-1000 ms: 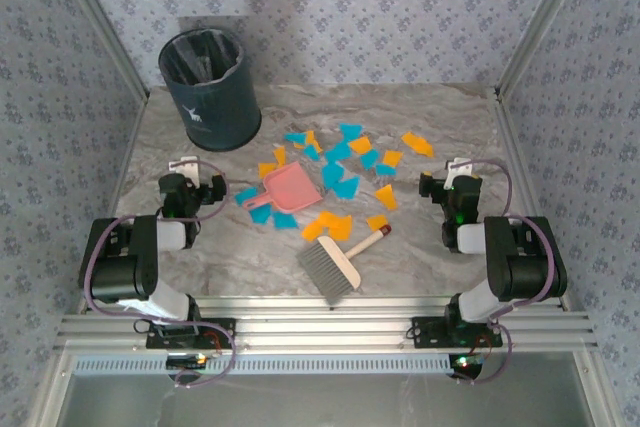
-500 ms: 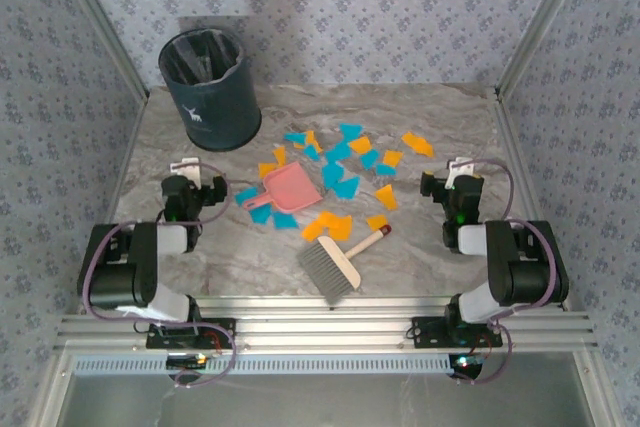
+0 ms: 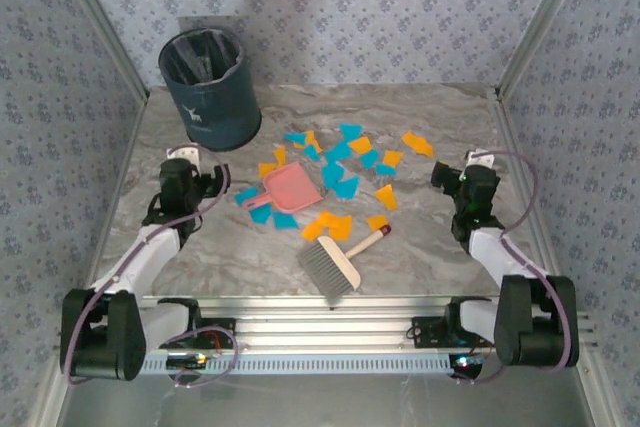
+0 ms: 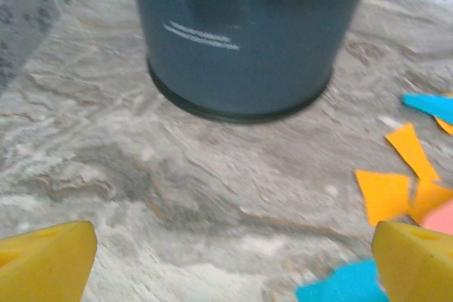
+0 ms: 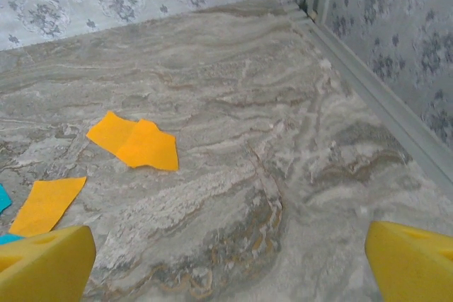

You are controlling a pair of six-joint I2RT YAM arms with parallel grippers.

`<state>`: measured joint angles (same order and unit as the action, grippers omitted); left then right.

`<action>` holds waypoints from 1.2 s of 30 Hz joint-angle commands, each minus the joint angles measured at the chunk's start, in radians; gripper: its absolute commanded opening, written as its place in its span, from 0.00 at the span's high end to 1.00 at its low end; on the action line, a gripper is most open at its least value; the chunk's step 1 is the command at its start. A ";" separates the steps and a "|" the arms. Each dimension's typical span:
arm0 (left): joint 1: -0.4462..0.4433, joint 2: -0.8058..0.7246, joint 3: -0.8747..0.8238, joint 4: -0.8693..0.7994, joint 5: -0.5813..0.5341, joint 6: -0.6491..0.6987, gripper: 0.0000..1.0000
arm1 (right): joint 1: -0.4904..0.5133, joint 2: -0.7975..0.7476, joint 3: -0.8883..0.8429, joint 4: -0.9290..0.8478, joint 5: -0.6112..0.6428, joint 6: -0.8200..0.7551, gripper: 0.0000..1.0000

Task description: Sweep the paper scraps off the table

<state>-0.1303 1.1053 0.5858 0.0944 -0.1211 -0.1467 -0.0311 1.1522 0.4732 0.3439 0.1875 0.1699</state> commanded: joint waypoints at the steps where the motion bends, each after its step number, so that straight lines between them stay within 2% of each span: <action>1: -0.087 -0.021 0.074 -0.287 0.028 -0.055 0.00 | -0.007 -0.056 0.063 -0.290 -0.047 0.093 0.00; 6: -0.275 0.020 0.172 -0.433 0.028 -0.111 0.00 | -0.004 -0.121 0.089 -0.446 -0.106 0.141 0.00; 12: -0.497 0.141 0.298 -0.550 0.020 -0.151 0.00 | 0.002 -0.184 0.084 -0.556 -0.200 0.166 0.00; 14: -0.571 0.202 0.346 -0.565 0.045 -0.133 0.03 | 0.005 -0.200 0.076 -0.581 -0.238 0.175 0.00; 20: -0.753 0.405 0.532 -0.667 0.008 -0.077 0.11 | 0.009 -0.236 0.052 -0.615 -0.282 0.192 0.00; 27: -0.860 0.606 0.728 -0.797 -0.017 -0.034 0.23 | 0.012 -0.253 0.048 -0.641 -0.280 0.189 0.00; 36: -0.932 0.744 0.835 -0.797 0.103 -0.012 0.38 | 0.010 -0.260 0.048 -0.656 -0.264 0.189 0.00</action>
<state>-1.0443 1.8217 1.3769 -0.6693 -0.0700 -0.1753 -0.0254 0.9058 0.5259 -0.2760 -0.0761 0.3450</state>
